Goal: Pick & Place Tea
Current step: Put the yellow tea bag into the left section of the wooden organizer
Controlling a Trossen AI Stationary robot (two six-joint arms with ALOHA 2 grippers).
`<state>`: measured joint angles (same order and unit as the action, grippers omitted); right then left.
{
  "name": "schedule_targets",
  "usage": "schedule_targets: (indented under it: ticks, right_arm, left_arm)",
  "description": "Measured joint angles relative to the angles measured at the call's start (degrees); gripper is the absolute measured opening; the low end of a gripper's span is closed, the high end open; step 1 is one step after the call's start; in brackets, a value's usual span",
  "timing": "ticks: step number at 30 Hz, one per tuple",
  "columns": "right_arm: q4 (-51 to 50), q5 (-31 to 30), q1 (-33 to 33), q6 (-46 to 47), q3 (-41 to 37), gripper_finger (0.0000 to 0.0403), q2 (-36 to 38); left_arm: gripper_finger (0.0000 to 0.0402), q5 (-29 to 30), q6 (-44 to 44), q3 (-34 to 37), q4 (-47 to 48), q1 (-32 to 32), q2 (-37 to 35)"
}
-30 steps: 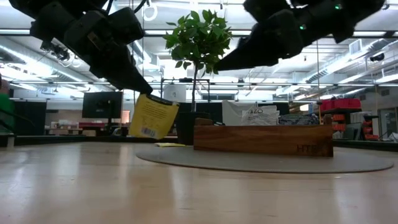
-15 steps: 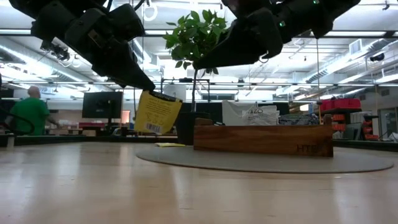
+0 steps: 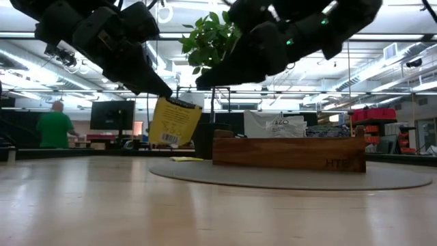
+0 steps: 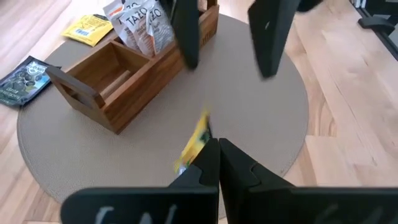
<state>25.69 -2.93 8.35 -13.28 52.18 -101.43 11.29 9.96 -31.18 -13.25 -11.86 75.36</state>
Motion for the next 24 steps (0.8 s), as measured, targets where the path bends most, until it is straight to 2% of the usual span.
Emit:
schedule_targets:
  ticks: [10,14,18,24]
  right_arm:
    - [-7.8,-1.1,-0.6,3.8,6.6,0.0239,-4.9]
    - [-7.8,-3.2,-0.8,4.5,6.6,0.0222,-5.1]
    - [-8.5,-3.5,-1.5,5.3,6.6,0.0176,-5.1]
    - [-9.2,-2.0,-2.3,5.3,6.6,0.0064,-5.1]
  left_arm:
    - [0.0002,0.0,-1.3,0.0,-1.9,0.0,0.0]
    - [0.0002,0.0,-1.4,0.0,-1.9,0.0,0.0]
    - [0.0002,0.0,-1.4,0.0,-1.9,0.1,0.0]
    - [0.0002,0.0,-1.7,0.0,-3.2,0.1,0.0]
